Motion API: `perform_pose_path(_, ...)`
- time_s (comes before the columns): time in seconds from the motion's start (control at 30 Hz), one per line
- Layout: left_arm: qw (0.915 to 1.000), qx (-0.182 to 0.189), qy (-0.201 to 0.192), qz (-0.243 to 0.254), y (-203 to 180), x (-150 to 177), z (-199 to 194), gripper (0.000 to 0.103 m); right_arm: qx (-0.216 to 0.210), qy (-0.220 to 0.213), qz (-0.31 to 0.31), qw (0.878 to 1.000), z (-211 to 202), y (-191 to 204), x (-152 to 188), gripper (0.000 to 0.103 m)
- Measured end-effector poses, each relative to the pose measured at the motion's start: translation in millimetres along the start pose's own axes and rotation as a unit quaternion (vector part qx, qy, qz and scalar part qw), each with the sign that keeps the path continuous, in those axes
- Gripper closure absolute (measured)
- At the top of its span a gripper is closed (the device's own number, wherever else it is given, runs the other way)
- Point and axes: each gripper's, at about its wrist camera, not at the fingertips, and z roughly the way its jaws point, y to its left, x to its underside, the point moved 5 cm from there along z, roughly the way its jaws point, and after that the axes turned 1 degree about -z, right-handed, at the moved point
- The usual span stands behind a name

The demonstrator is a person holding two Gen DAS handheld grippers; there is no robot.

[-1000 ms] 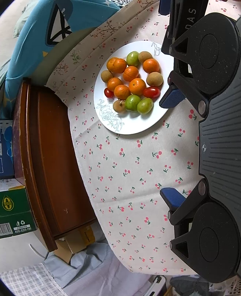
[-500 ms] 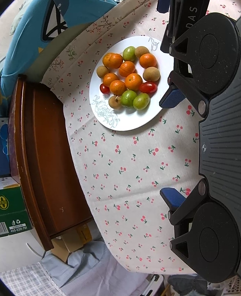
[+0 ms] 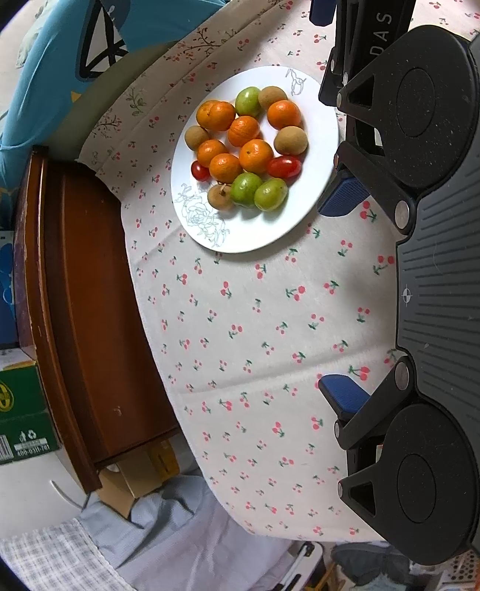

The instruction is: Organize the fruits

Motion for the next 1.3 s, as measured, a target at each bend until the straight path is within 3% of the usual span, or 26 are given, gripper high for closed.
perform_pose_path(0.43,0.9996,-0.010,0.009,-0.026,24.8,34.4,-12.9,0.009,-0.028,-0.015,-0.051,0.998,-10.5,24.0,27.1,0.015)
perform_pose_path(0.87,0.9987,0.001,-0.009,-0.051,53.9,62.3,-44.3,0.009,-0.049,-0.045,-0.034,0.997,-4.7,38.5,78.8,0.013)
perform_pose_path(1.13,0.9982,0.006,-0.013,-0.058,62.4,68.5,-49.5,0.009,-0.020,-0.090,-0.041,0.995,7.3,48.4,95.0,0.009)
perform_pose_path(1.3,0.9980,0.005,-0.016,-0.062,65.1,68.5,-49.6,0.009,-0.012,-0.122,-0.054,0.991,15.1,57.1,96.0,0.001)
